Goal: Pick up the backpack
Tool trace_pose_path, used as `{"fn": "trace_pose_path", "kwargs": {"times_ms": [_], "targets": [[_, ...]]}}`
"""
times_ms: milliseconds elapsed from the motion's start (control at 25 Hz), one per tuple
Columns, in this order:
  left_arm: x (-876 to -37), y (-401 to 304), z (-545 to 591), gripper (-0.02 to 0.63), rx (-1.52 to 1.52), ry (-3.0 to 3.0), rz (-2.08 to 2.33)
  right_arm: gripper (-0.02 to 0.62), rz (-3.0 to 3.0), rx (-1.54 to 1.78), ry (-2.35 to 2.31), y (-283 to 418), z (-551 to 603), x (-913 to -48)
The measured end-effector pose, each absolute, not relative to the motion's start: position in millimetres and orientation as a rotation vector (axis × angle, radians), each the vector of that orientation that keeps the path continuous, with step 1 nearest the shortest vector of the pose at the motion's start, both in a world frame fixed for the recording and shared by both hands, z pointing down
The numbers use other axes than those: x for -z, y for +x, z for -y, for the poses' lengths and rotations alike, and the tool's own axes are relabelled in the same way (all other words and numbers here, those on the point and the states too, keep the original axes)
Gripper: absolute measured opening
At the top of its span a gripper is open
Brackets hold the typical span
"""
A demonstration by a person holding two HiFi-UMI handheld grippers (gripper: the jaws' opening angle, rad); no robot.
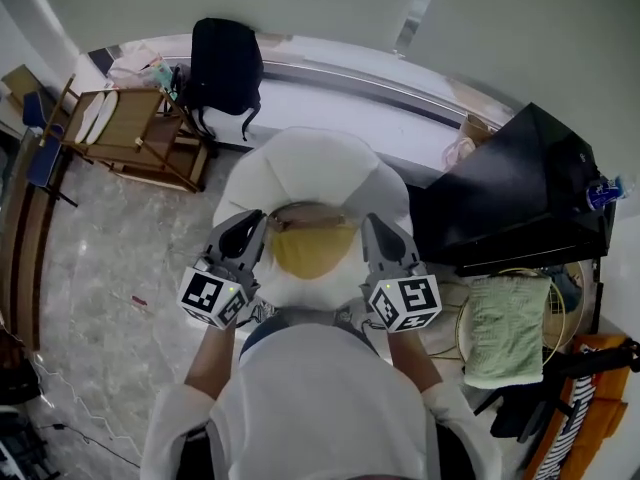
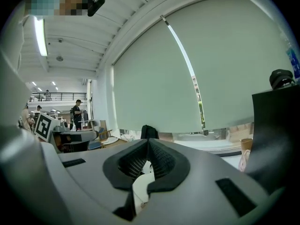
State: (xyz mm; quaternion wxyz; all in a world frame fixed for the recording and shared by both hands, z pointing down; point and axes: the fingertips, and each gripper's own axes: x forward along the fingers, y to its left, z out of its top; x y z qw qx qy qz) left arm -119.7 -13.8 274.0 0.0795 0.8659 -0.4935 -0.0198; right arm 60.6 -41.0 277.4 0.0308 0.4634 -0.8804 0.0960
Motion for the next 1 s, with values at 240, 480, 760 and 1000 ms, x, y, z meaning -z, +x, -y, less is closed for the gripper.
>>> {"fn": "trace_pose_path", "kwargs": {"times_ms": [240,480,760,1000], "targets": [[-278,-148,20,0.055,0.038,2.681,1.325,0.029,2.645,-0.306,1.57,32,35,-280],[-289,-144,34,0.055,0.031,2.665,1.304,0.029,2.61,-0.31,1.602,43,44,-289],[-297,-111,54,0.055,0.059,2.586,1.399,0.029,2.644,-0.255,1.496,67,73,-296],[-308,-92,67,0.055,0.057,2.522,1.483,0.029,2.672,-0.282,1.383,79,95,-312]]}}
